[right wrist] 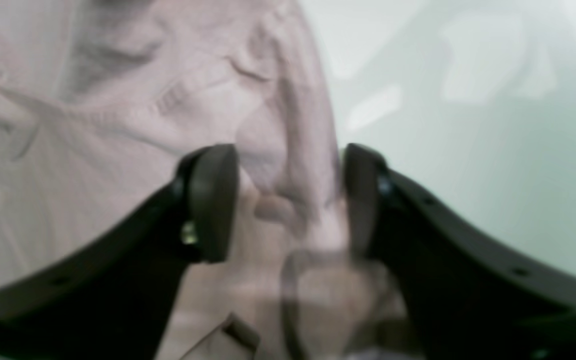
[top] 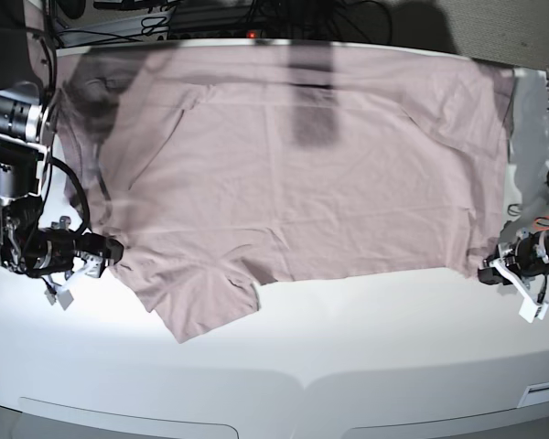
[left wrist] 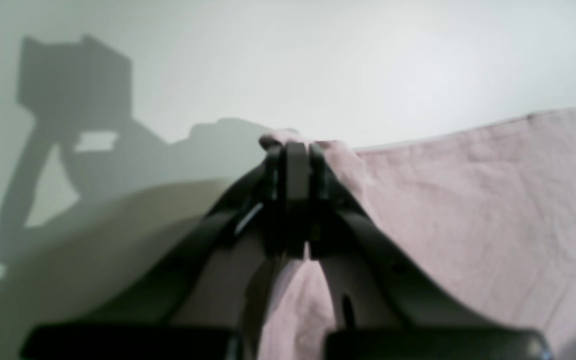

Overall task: Fold the T-shirt properly
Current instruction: 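Hold the shirt's side edges with both grippers, adjusting the grip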

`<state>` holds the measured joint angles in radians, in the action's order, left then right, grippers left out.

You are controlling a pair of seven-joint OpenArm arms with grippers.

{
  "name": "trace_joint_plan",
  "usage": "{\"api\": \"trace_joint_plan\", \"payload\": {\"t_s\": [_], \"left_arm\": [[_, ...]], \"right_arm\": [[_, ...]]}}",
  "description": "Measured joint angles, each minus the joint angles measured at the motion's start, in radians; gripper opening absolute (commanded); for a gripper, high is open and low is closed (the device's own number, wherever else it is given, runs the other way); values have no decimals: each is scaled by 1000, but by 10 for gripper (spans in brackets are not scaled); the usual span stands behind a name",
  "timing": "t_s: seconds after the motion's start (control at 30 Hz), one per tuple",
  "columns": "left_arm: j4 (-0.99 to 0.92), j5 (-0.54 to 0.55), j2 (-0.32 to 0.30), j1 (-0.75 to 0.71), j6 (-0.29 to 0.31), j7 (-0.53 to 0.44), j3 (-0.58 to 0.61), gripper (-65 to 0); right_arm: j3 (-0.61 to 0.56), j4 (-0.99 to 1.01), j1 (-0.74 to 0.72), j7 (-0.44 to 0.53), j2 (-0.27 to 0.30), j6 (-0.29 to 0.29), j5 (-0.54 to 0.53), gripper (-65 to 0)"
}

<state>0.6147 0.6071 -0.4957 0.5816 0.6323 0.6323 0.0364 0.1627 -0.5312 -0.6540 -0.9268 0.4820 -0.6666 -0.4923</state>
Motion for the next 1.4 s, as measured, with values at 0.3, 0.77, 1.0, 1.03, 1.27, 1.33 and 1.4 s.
{"api": "trace_joint_plan", "payload": {"t_s": [0.3, 0.77, 1.0, 1.03, 1.27, 1.33, 1.4], "left_arm": [[0, 4, 0, 0, 0, 0, 0, -650], [0, 4, 0, 0, 0, 0, 0, -650], [0, 4, 0, 0, 0, 0, 0, -650], [0, 6, 0, 0, 0, 0, 0, -650], [0, 4, 0, 0, 0, 0, 0, -650], [0, 4, 0, 0, 0, 0, 0, -650], [0, 4, 0, 0, 0, 0, 0, -650]], "right_arm": [[0, 0, -50, -11, 50, 1, 0, -175], [0, 0, -35, 64, 25, 46, 33, -175], [0, 30, -1, 78, 27, 74, 42, -190], [0, 40, -3, 84, 27, 76, 39, -190], [0, 61, -2, 83, 27, 49, -69, -190], [0, 61, -2, 77, 27, 49, -84, -190], [0, 61, -3, 62, 27, 49, -84, -190]]}}
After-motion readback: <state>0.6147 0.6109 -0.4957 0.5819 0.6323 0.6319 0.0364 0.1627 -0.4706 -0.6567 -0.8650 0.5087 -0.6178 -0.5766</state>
